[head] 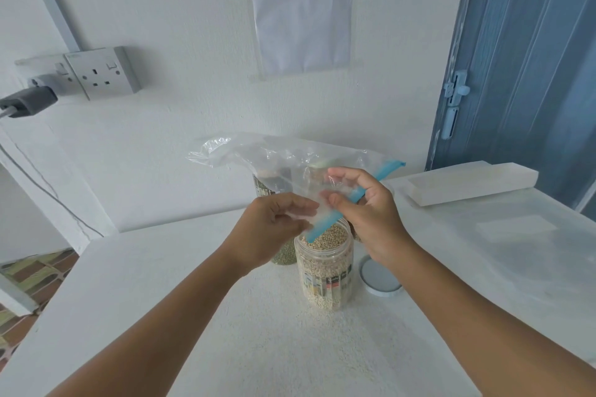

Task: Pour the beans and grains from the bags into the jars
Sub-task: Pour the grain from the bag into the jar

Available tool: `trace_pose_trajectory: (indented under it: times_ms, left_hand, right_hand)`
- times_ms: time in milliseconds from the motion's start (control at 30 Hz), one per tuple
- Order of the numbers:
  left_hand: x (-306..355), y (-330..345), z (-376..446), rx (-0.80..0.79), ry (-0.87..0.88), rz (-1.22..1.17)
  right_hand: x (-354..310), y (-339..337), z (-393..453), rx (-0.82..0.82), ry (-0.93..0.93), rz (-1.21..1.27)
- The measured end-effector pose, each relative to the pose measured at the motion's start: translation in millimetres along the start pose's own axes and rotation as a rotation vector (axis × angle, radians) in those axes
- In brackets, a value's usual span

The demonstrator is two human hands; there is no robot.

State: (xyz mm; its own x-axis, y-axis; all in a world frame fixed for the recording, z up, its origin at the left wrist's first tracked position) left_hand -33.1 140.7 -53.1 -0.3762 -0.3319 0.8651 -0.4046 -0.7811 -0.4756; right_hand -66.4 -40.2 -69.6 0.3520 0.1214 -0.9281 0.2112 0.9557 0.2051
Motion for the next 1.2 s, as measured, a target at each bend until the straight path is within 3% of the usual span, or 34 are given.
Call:
trace_pose_trajectory:
  times_ms: [267,500,667,867,1100,1200]
  left_hand:
    - [-6.6,-1.9,1.1,0.018,-0.082,-0.156]
    - [-10.0,-3.3,-0.1,0.038,-0.107,-0.179]
    - [-4.8,-4.6,-2.2,0.024,-0.099,-0.163]
    - [0.4,-16.1,-19.4,-0.042,-0.107,-0.375]
    - [19.9,-85.0,-70.7,-0.341,-0.196,-0.309]
    - [32.6,-136.3,-93.5,-0.336,-0.178,-0.212]
  right_hand:
    - [-5.2,-3.4,2.2,0.109,-0.056,-0.089]
    - [1.6,0.5,1.2,0.053,-0.025,-0.134]
    - [4.9,-1.4,3.1,0.075,0.072,0.049]
    - [-0.9,9.1,16.2,0.073,0.094,0.223]
    - [-32.3,62.6,21.0,-0.102,0.116,0.28]
    - [-47.2,96.2,22.0,-0.226,0.11,0.258]
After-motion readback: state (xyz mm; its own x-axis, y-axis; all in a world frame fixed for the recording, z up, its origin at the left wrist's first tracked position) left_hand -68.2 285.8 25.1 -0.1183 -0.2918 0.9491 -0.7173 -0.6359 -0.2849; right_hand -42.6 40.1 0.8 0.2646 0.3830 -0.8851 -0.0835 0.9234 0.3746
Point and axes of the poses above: each hand's wrist, its own z-axis towards the middle knuckle, its own y-axis out of the palm, x = y × z, the point moved 7 cm from there along z, towards the middle knuckle, and after that the axes turned 1 degree about -x, right-handed, at the moved point
